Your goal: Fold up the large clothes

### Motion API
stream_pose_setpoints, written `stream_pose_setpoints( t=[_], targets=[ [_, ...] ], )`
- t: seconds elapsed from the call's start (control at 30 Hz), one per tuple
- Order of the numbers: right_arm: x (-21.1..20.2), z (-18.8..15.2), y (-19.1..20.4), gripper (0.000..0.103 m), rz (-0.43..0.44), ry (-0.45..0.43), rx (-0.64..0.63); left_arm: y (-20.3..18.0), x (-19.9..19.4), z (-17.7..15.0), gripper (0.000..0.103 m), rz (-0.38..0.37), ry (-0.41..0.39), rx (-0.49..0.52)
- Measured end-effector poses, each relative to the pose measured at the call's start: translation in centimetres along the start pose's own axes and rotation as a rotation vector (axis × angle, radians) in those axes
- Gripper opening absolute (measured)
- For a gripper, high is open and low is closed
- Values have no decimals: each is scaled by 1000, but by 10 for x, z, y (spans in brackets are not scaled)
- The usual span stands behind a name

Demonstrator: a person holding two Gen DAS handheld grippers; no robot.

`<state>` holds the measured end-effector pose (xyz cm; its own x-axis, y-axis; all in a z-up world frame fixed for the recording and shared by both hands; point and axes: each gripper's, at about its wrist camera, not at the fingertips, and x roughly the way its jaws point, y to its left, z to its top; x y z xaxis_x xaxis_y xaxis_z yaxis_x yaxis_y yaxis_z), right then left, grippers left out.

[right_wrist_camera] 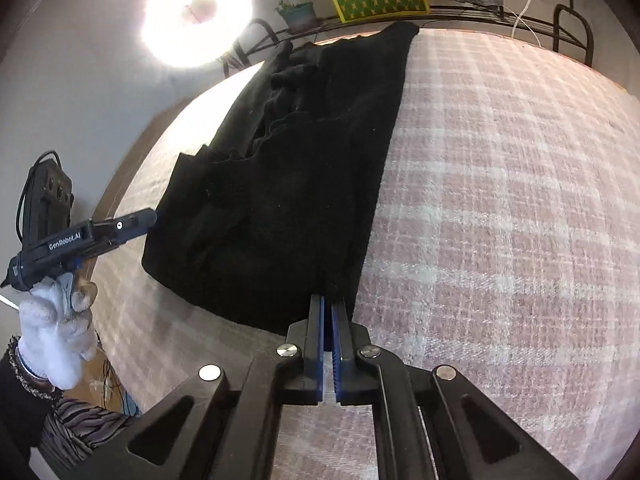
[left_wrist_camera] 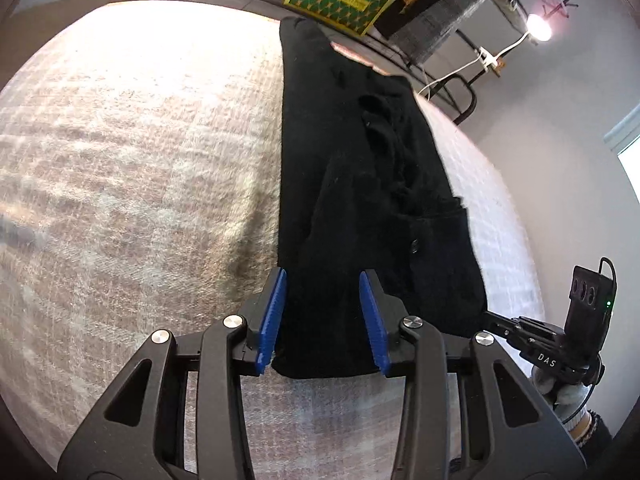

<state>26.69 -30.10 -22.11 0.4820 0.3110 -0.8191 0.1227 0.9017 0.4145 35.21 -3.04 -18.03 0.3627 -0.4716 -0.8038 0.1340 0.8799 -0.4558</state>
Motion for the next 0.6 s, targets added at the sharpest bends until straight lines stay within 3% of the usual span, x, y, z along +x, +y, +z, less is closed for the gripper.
stream_pose_setpoints(
  t=[0.07, 0.13, 0.2, 0.33, 0.37, 0.43, 0.5, 0.6],
  targets=[
    [-11, 5, 6, 8, -30, -24, -35, -5, -3, 0, 38, 3, -13, 31],
    [-26, 12, 13, 46, -31, -90, -63, -9, -2, 1, 38, -7, -17, 41],
    [-34, 21, 20, 54, -4, -158, -80, -11, 2, 3, 38, -13, -13, 30],
    [-8, 39, 25, 52, -62, -126, -85, -10, 11, 8, 38, -18, 0, 9],
    [2, 42, 22, 47, -72, -106, -67, -11, 13, 10, 38, -16, -1, 11],
    [16, 45, 15, 15, -60, -72, -29, -13, 15, 14, 38, -6, 0, 23],
    [19, 43, 12, 8, -46, -63, -13, -17, 11, 17, 38, -5, -12, 41],
    [11, 38, 10, 6, -86, -76, -41, -19, 6, 20, 38, 10, -38, 67]
  ],
)
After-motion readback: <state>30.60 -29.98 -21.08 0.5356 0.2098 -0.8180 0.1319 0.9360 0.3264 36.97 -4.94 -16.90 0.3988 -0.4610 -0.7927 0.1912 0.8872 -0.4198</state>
